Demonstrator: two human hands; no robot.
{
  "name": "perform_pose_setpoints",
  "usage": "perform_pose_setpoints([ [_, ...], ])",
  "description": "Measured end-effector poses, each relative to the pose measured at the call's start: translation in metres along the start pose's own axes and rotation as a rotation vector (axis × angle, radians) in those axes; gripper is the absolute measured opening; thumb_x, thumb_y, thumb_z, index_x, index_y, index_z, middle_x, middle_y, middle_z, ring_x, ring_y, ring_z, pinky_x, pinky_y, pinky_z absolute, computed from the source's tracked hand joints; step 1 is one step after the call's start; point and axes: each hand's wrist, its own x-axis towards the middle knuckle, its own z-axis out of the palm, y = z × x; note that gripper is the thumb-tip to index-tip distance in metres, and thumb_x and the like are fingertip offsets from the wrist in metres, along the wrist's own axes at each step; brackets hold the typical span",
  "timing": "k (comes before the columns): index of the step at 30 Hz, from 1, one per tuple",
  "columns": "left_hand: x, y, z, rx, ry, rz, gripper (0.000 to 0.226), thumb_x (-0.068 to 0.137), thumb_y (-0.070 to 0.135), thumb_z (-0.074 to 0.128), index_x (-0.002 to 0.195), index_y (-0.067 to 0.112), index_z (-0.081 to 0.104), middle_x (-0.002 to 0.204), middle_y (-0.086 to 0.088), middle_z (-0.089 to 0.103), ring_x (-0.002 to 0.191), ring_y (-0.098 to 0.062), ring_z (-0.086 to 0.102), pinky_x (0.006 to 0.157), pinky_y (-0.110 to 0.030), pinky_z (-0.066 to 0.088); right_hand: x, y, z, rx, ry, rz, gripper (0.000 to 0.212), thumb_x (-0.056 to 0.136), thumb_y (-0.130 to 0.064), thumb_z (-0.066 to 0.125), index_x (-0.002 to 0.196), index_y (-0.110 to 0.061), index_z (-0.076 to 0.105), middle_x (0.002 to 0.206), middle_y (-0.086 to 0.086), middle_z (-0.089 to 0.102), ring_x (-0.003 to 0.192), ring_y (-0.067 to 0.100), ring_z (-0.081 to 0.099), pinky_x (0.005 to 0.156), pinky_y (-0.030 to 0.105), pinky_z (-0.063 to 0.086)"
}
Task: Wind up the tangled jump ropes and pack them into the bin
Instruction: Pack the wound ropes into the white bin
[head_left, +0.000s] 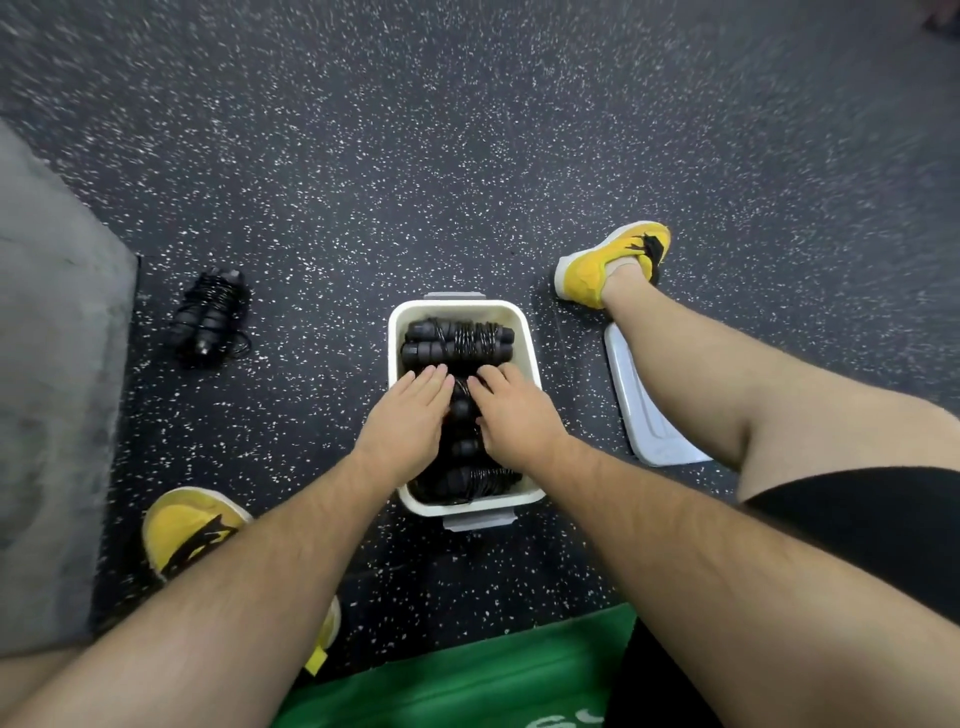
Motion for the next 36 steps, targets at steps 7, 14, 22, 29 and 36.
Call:
perform_pose_setpoints([
  [7, -0.004, -0.037, -0.042, -0.184, 0.382, -0.155, 0.023, 0.101, 0.021, 0.045, 0.114, 0.013, 0.062, 0.111, -0.003, 0.064, 0.106, -0.024, 0.059, 0.101, -0.036, 0.044, 0.04, -0.054, -0.034, -0.007, 0.19, -0.084, 0.042, 0.083, -0.022, 0.056, 0.124, -0.01, 0.057, 0.115, 0.007, 0.06, 0.101, 0.029, 0.054, 0.076, 0.042, 0.05],
  [14, -0.01, -0.145, -0.043, -0.086, 0.206, -0.606, 0.051, 0.108, 0.036, 0.031, 0.149, 0.009, 0.042, 0.153, -0.007, 0.045, 0.143, -0.022, 0.038, 0.121, -0.037, 0.029, 0.134, -0.127, -0.041, 0.025, 0.048, -0.163, 0.068, 0.094, -0.014, 0.05, 0.156, -0.015, 0.023, 0.159, 0.002, 0.031, 0.148, 0.03, 0.023, 0.112, 0.045, 0.034],
  [22, -0.007, -0.255, -0.014, -0.066, 0.008, -0.879, 0.069, 0.106, 0.042, 0.04, 0.161, 0.011, 0.012, 0.167, -0.017, 0.015, 0.154, -0.03, 0.016, 0.124, -0.041, 0.017, 0.242, -0.193, 0.009, -0.009, -0.122, -0.25, 0.075, 0.1, -0.018, 0.043, 0.16, -0.019, -0.001, 0.168, -0.002, 0.002, 0.154, 0.028, -0.001, 0.123, 0.048, 0.017],
  [29, 0.008, -0.294, 0.013, -0.21, -0.129, -0.947, 0.097, 0.097, 0.047, 0.061, 0.161, 0.009, -0.001, 0.156, -0.021, 0.031, 0.142, -0.034, 0.036, 0.114, -0.043, 0.033, 0.272, -0.206, 0.034, -0.028, -0.141, -0.275, 0.076, 0.099, -0.014, 0.041, 0.159, -0.019, -0.005, 0.168, -0.002, -0.001, 0.154, 0.028, 0.0, 0.122, 0.047, 0.018],
  [36, -0.007, -0.253, -0.019, -0.197, 0.053, -0.786, 0.093, 0.092, 0.038, 0.065, 0.158, 0.004, 0.009, 0.145, -0.018, 0.035, 0.135, -0.033, 0.037, 0.114, -0.044, 0.032, 0.241, -0.168, -0.016, 0.03, 0.012, -0.326, 0.078, 0.097, -0.018, 0.049, 0.16, -0.019, 0.003, 0.168, 0.001, -0.002, 0.154, 0.026, 0.003, 0.121, 0.042, 0.019],
])
